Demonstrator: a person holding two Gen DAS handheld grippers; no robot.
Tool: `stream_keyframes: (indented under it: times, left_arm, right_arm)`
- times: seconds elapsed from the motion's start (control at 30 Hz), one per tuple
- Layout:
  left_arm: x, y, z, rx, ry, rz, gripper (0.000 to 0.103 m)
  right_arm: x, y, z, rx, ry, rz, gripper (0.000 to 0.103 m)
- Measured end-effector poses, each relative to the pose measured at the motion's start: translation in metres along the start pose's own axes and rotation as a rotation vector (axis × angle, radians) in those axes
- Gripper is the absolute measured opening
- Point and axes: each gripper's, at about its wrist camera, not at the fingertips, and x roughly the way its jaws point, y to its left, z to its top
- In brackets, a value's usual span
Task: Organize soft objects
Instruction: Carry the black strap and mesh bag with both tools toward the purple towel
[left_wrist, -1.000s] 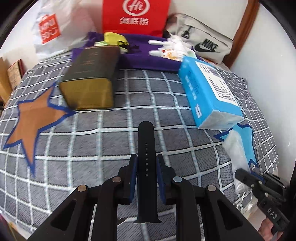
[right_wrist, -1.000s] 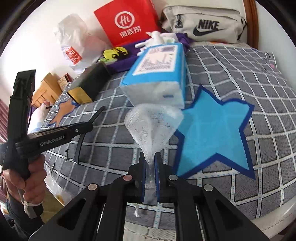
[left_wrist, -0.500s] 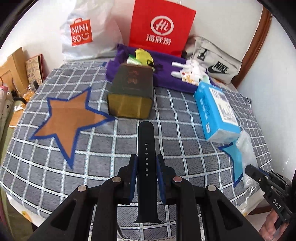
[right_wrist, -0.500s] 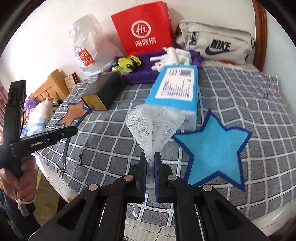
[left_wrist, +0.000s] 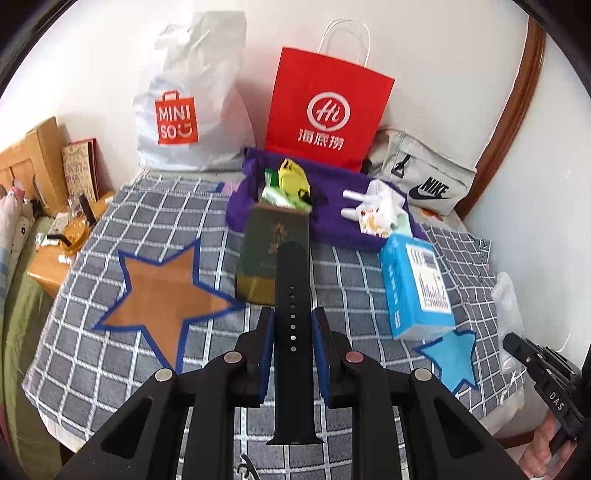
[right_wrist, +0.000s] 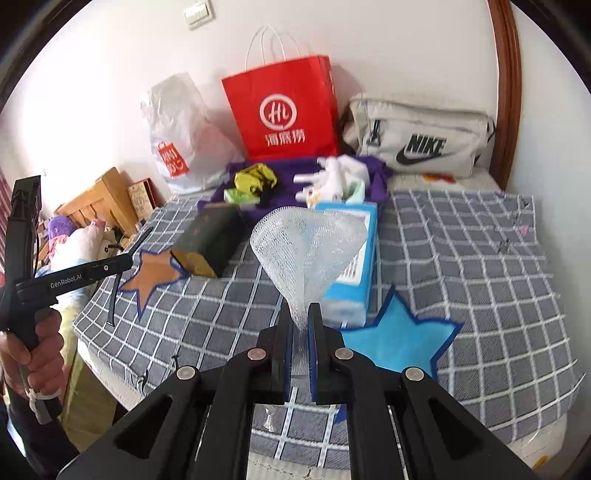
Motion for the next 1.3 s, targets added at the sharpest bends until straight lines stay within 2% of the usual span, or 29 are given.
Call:
stream_keyframes:
  times: [0.53,1.3]
  left_arm:
    - [0.017,-0.006,0.062,0.038,-0.009,-0.018,0.02]
    - [0.091,-0.004,0.136,0.019,0.0,-0.039,0.02]
  right_arm:
    - [0.008,-0.018,0.048,0.064,-0.079,-0.007,0.008]
    - [0.111,0.002,0.12,-0.011,-0.006,0.06,0.01]
